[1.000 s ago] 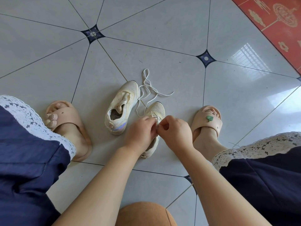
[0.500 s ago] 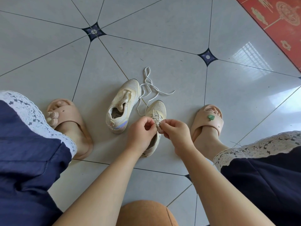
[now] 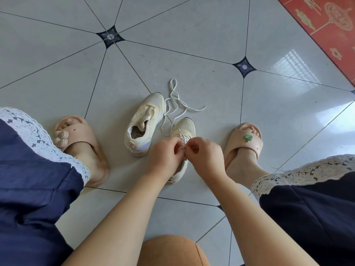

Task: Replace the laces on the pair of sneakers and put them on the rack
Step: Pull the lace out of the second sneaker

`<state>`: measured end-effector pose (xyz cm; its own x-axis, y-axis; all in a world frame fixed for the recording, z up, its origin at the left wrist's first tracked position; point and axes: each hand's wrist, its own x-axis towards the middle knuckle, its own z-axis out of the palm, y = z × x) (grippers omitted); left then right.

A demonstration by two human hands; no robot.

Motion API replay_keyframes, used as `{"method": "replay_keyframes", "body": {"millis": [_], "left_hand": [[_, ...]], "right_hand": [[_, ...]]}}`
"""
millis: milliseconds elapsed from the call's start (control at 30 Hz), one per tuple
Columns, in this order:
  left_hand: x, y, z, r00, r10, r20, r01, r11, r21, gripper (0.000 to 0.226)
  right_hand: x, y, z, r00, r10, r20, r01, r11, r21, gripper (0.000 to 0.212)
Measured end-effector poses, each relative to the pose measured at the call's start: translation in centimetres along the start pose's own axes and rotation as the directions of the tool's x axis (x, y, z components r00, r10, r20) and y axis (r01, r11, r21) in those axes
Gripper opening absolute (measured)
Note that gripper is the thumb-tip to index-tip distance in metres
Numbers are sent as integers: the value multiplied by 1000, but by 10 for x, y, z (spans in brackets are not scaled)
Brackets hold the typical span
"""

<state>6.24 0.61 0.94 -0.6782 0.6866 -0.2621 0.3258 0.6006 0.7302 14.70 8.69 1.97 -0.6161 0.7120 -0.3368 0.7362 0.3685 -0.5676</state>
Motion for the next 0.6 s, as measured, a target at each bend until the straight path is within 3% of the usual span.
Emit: {"method": "replay_keyframes", "body": {"millis": [133,200,267,333,467,600], "left_hand": [[-5,-4,5,976,-215,-27,202,947,-251,15],[-5,-6,6,954,-298,42,288,864,-413,19],[-6,-5,4,937,-333,109,336,769,-543,20],[-6,-3,2,935,-320,153,346,724,-597,22],[-5,-5,-4,957,-250,148,290,822,-490,14],[-6,-3,-7,974,-204,103,228,889,-396,3]], "right_hand": [[0,-2,7,973,223,62,-230,899,374,15],[2,0,7,941,292,170,-335,746,575,21],[1,2,7,908,297,297,-415,524,744,23],[1,6,5,898,264,352,-432,381,817,21],[3,15,-1,940,165,299,-341,512,789,12],[2,18,-2,955,162,248,-293,631,718,7]]}}
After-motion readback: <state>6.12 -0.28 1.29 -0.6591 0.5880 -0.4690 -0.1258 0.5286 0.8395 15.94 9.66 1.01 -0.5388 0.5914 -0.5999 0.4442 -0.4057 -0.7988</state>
